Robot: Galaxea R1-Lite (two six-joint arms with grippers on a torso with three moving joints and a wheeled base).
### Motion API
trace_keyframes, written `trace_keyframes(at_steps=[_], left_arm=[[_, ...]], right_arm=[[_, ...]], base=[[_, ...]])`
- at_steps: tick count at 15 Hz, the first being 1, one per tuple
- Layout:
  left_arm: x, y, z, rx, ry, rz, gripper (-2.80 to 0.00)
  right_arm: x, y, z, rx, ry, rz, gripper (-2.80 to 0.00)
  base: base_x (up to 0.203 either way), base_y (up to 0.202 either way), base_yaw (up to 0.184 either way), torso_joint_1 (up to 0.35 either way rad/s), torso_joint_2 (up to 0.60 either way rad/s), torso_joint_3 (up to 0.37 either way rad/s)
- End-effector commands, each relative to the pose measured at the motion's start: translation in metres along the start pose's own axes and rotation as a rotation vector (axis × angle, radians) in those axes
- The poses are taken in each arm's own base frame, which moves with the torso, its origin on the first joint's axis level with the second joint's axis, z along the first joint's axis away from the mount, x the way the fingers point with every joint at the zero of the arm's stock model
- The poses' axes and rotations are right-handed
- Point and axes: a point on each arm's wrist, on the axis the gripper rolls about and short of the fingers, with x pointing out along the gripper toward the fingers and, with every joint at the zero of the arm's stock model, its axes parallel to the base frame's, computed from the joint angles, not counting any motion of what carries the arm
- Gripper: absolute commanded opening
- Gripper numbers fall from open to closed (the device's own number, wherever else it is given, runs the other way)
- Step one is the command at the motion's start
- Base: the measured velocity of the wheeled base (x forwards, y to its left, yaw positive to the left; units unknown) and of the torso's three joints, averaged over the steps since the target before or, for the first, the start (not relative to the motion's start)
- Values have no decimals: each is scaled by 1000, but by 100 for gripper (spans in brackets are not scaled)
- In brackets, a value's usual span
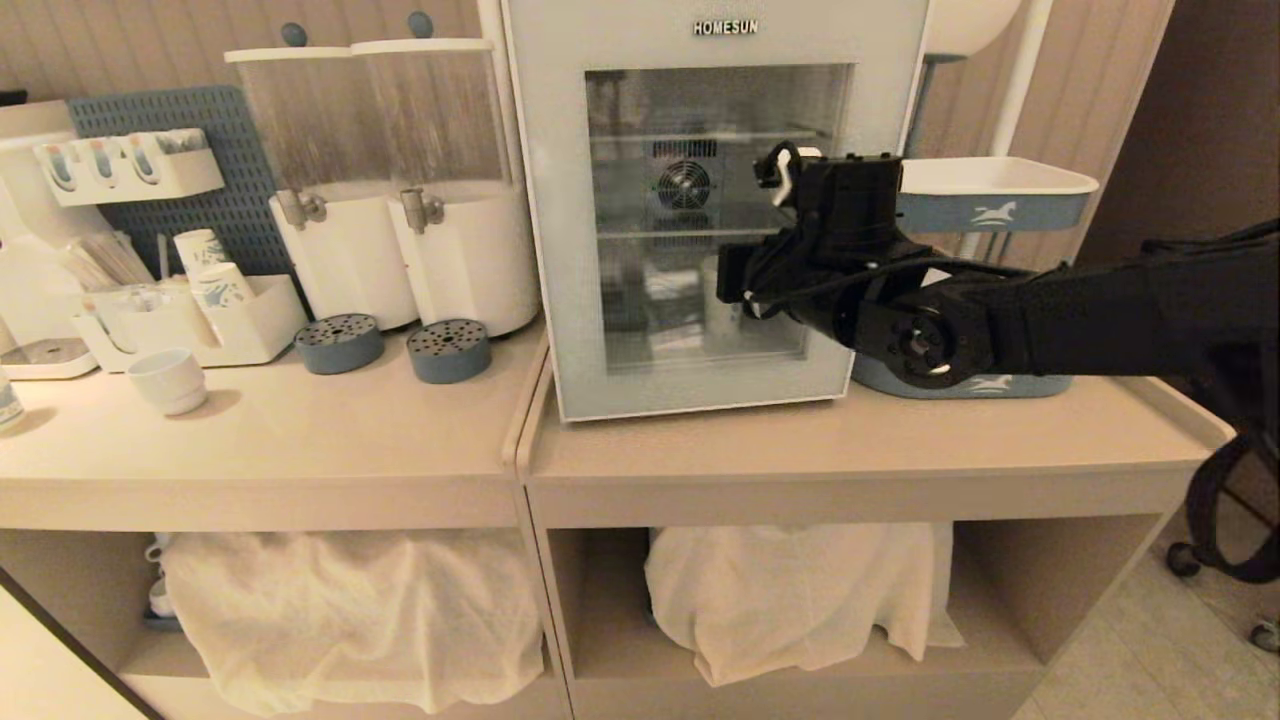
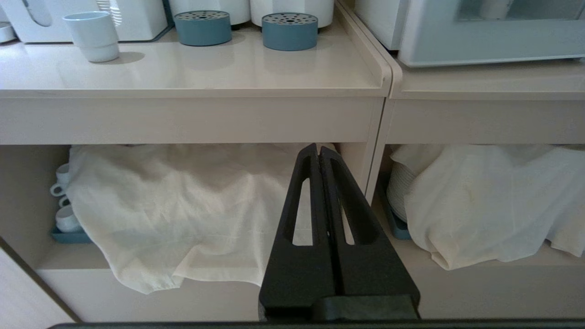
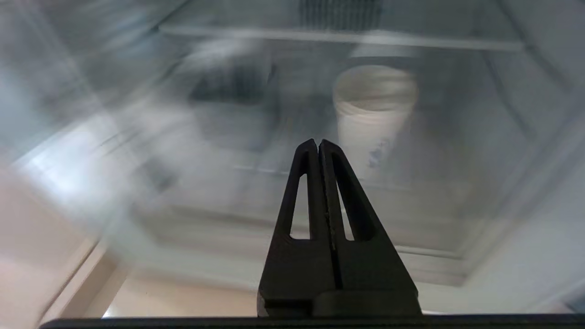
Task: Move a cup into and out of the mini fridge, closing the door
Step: Close the freezer door
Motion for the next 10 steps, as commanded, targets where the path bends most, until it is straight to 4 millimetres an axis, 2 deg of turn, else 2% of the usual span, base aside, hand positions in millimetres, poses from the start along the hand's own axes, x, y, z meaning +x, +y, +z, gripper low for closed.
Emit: trace_keyframes(at_steps=[1,6,8,10], left_arm=[[1,0,-5,-1,19,0,-280],[1,0,-5,-1,18,0,-280],[1,0,-5,1,18,0,-280],[1,0,-5,1,18,0,-280]], right_arm=[[22,5,-22,-13,27,-2,-280],[34,7,-29,-16,33,-4,-280],[14,2,-16,-6,32,-3,-280],[-20,-8,-1,4,35,-2,-280]], base=[[0,0,0,0,0,0],[0,0,0,0,0,0],[0,0,0,0,0,0],[0,0,0,0,0,0]])
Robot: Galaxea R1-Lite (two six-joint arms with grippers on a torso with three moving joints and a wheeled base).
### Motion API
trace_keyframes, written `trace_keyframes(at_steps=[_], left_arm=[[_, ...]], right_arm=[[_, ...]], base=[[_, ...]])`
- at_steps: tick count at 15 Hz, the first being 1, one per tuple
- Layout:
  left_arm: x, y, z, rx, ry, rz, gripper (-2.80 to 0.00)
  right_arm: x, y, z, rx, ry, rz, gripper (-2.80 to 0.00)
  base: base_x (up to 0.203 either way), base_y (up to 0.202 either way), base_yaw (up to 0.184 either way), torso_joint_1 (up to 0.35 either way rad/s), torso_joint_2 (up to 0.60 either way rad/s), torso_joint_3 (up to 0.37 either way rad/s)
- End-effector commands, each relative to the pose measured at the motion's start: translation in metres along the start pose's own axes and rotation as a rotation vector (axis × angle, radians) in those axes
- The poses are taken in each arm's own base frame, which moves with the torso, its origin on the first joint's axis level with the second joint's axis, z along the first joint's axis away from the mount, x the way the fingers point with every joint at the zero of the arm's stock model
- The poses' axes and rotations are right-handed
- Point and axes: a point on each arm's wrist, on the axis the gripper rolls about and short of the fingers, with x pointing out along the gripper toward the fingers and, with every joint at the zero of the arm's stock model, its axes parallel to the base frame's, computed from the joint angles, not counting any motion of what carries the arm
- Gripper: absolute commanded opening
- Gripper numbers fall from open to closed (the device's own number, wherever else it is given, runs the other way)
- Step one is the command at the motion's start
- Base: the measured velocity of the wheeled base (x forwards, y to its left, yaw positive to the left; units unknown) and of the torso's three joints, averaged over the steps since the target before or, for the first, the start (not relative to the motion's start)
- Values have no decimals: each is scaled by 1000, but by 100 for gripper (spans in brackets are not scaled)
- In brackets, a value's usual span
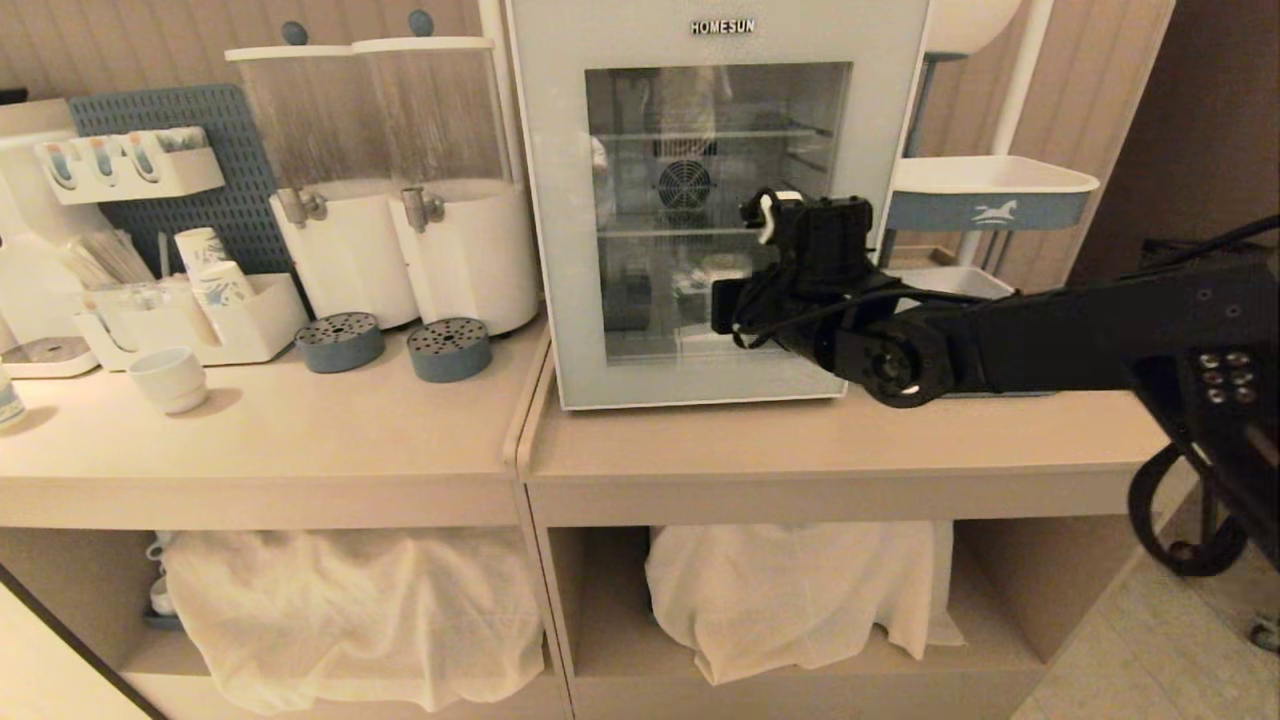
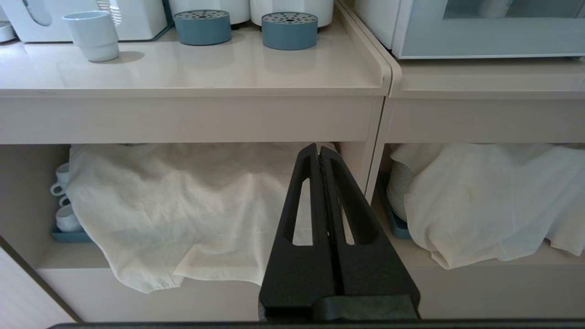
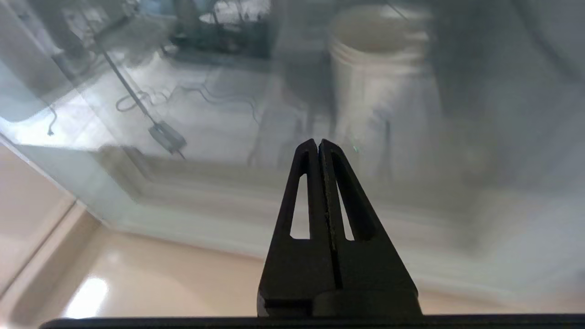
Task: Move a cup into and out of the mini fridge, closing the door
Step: Close the freezer door, then open the freezer door
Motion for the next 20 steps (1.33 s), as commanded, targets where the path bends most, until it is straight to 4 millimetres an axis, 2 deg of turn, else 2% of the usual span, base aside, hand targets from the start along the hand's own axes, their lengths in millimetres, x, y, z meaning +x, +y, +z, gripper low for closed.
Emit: trace_keyframes(at_steps=[1,2,3,6,8,10,14,17,20], left_arm=[[1,0,-5,0,19,0,-280],[1,0,-5,0,18,0,-280],[1,0,-5,0,19,0,-280],[1,0,-5,0,18,0,-280],[1,0,-5,0,17,0,-280],[1,0,-5,0,19,0,-280],[1,0,-5,0,17,0,-280],[1,0,-5,-4,18,0,-280],[1,0,-5,-4,19,0,-280]], right_arm=[[-52,-14,32,20,-47,5,-280],[-71,-22,34,24,-40,6,-280],[-94,-38,46,35,-63,11,-280],[-177,-93,80,71,-150,-13,-280],[-228,-116,89,102,-175,-24,-280],[-277,-123,94,130,-188,-23,-280],[-372,-121,96,212,-243,-37,-280],[-431,-119,80,277,-287,-87,-280],[-478,-116,56,346,-322,-127,-280]], base=[[0,0,0,0,0,0],[0,0,0,0,0,0],[0,0,0,0,0,0],[0,0,0,0,0,0],[0,0,0,0,0,0],[0,0,0,0,0,0],[0,0,0,0,0,0],[0,0,0,0,0,0],[0,0,0,0,0,0]])
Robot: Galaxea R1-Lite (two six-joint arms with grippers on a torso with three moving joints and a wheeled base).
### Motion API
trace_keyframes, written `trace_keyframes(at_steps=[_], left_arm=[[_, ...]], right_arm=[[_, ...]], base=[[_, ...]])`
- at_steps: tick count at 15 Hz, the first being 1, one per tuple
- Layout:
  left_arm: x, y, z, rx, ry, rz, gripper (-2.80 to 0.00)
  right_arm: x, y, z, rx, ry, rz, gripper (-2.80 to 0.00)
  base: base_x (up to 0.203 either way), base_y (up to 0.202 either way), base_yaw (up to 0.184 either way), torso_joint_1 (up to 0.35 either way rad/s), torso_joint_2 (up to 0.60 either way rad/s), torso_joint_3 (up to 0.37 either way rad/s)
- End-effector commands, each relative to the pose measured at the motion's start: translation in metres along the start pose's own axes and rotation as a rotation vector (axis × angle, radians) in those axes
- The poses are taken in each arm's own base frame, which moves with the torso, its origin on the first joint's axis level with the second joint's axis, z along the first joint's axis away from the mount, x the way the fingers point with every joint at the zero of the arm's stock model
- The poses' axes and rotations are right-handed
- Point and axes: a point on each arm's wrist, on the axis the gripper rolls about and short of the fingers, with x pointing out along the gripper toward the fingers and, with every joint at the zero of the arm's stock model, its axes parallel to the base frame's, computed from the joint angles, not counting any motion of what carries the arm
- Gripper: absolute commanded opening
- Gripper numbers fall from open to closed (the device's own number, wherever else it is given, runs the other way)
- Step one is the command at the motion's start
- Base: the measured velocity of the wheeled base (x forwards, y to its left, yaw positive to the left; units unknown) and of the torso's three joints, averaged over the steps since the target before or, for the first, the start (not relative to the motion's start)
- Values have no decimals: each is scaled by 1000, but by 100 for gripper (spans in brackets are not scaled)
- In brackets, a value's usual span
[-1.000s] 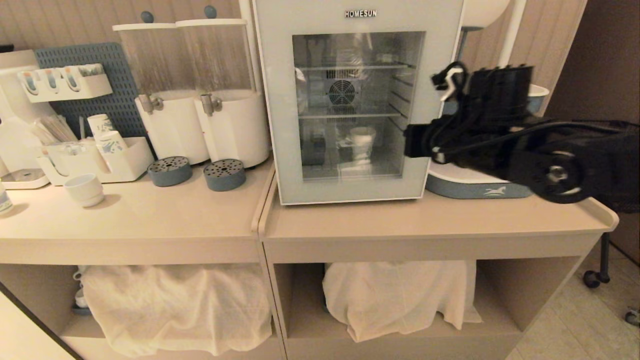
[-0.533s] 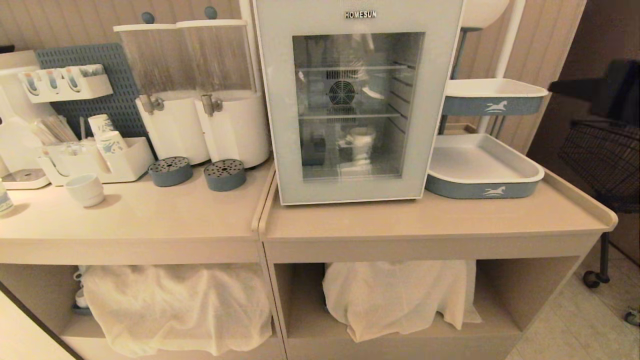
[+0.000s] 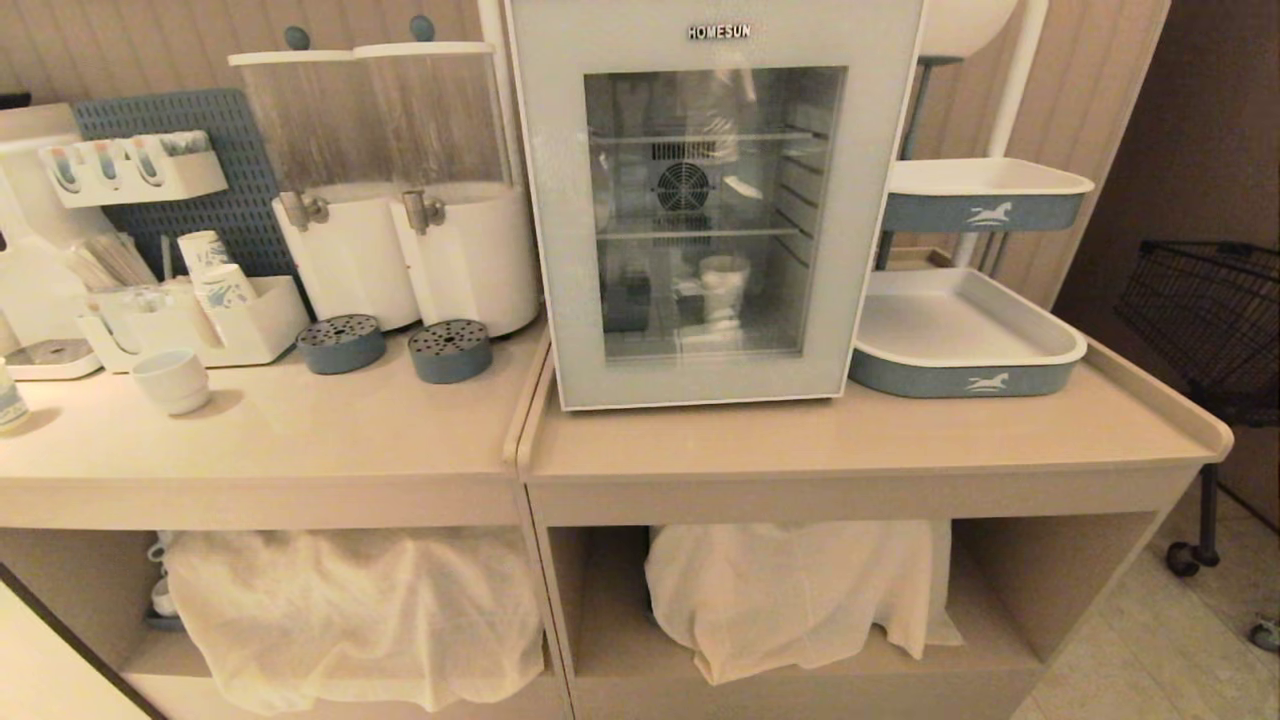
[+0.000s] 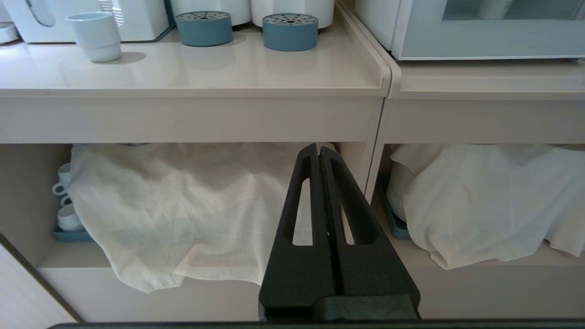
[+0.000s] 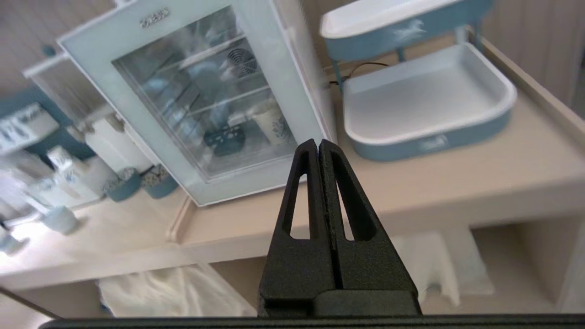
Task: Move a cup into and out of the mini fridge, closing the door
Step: Open the freezer door
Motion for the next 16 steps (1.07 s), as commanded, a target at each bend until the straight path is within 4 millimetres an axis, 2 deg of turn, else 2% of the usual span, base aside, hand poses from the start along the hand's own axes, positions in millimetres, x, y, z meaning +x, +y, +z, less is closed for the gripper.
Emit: trace_keyframes(at_steps=[1,3,5,7,8,11,14,15,16], left_arm=[[1,0,-5,-1,19,1,-280],[1,0,-5,-1,19,1,-280],[1,0,-5,-1,18,1,-280],[1,0,-5,-2,19,1,-280],[1,0,-5,-1,18,1,-280],[1,0,-5,-2,18,1,-280],[1,0,-5,-1,19,1,-280],[1,0,-5,0,18,1,-280],[1,0,-5,-1,18,1,-280]], right_arm=[[-52,-6,-7,30,-95,-2,-280],[-68,-11,-24,45,-81,-9,-280],[-101,-18,-51,46,-111,13,-280],[-118,-15,-83,63,-37,-41,-280],[-121,-16,-96,73,18,-50,-280],[-126,-27,-109,-21,35,160,-280],[-146,-36,-144,-66,-46,188,-280],[-147,-39,-153,-71,-56,165,-280],[-137,-44,-162,-69,-35,95,-280]], base=[[0,0,0,0,0,0],[0,0,0,0,0,0],[0,0,0,0,0,0],[0,0,0,0,0,0],[0,0,0,0,0,0],[0,0,0,0,0,0],[0,0,0,0,0,0],[0,0,0,0,0,0],[0,0,0,0,0,0]])
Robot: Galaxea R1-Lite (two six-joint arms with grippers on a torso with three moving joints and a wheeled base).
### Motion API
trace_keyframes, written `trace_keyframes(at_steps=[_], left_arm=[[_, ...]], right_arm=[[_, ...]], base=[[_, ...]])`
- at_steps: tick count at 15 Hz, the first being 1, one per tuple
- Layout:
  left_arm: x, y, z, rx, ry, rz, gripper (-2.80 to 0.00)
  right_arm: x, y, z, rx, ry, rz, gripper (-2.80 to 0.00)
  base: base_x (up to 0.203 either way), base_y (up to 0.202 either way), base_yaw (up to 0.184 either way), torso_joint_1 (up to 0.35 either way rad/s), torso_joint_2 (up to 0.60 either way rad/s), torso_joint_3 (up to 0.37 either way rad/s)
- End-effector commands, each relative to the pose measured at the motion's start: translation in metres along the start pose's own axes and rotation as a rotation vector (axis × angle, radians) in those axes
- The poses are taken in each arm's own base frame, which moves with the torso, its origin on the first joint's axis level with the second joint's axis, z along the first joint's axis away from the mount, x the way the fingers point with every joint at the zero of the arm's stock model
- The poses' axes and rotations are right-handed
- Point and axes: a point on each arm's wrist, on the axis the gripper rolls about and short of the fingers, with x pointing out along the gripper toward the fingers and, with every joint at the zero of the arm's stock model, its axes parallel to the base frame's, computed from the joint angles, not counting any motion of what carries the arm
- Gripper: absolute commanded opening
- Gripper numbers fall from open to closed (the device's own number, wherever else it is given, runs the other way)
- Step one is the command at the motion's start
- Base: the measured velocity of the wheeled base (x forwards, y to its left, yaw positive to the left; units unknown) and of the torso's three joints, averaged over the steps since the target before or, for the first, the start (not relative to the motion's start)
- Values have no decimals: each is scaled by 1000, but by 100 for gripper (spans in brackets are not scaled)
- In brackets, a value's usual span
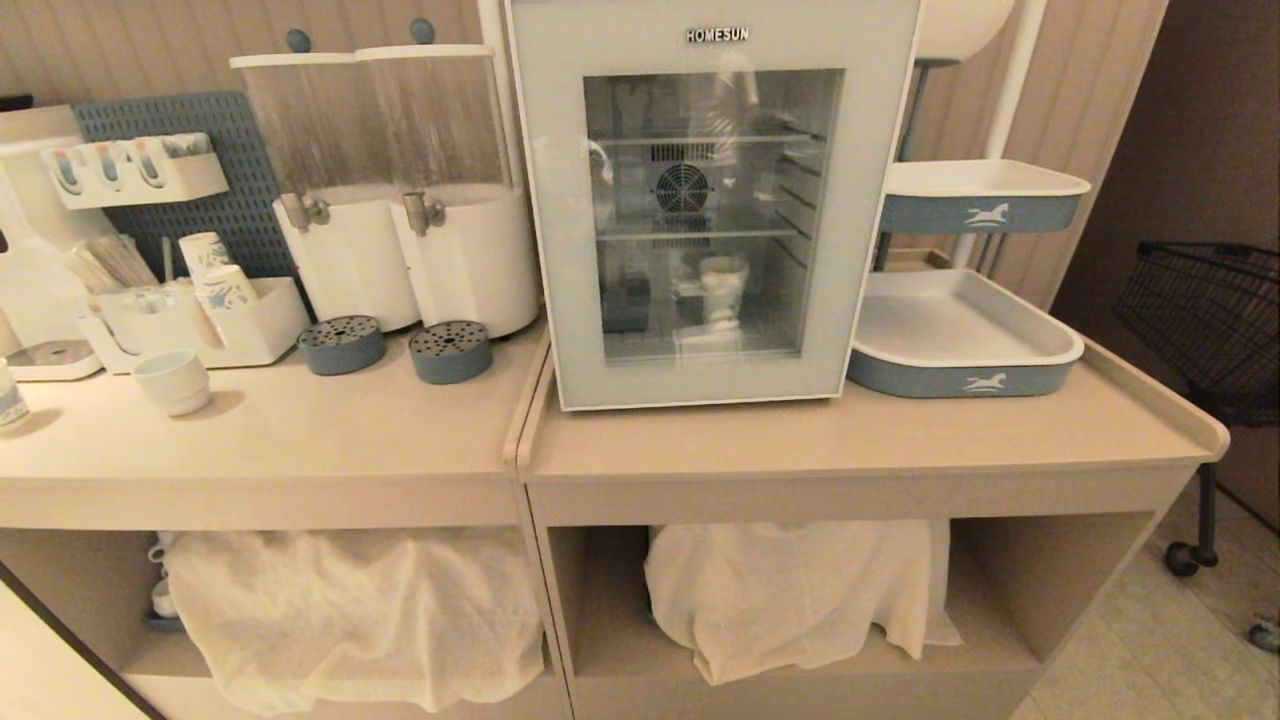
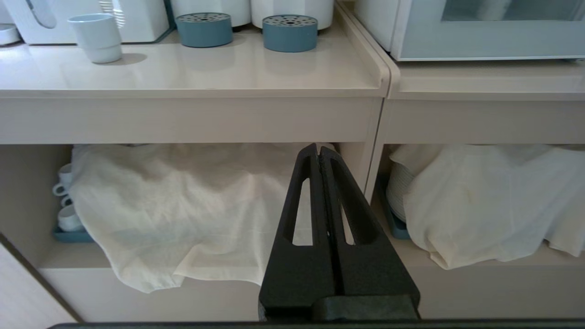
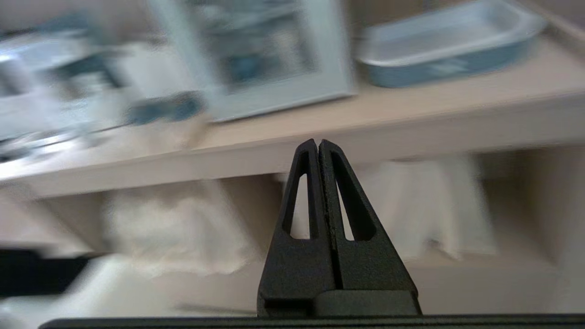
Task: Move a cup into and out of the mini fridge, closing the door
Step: Open the freezer door
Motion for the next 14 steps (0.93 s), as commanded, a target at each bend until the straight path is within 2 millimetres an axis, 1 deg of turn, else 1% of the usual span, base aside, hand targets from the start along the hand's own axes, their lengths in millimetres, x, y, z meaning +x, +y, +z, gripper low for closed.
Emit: trace_keyframes(at_steps=[1,4,6,8,9,14], left_arm=[[1,0,-5,-1,18,1,-280],[1,0,-5,-1,18,1,-280],[1,0,-5,-1,19,1,-280],[1,0,-5,-1,19,1,-280],[1,0,-5,0,18,0,-280],[1,0,-5,0,18,0,-280]], right_arm=[[9,-10,-24,-20,-15,-59,-280],[46,-28,-57,-183,-34,-132,-280],[61,-39,-80,-267,-51,-161,-280],[69,-48,-107,-301,34,-188,-280],[70,-49,-110,-290,54,-197,-280],[69,-49,-110,-310,65,-195,-280]], base=[[0,0,0,0,0,0],[0,0,0,0,0,0],[0,0,0,0,0,0],[0,0,0,0,0,0],[0,0,0,0,0,0],[0,0,0,0,0,0]])
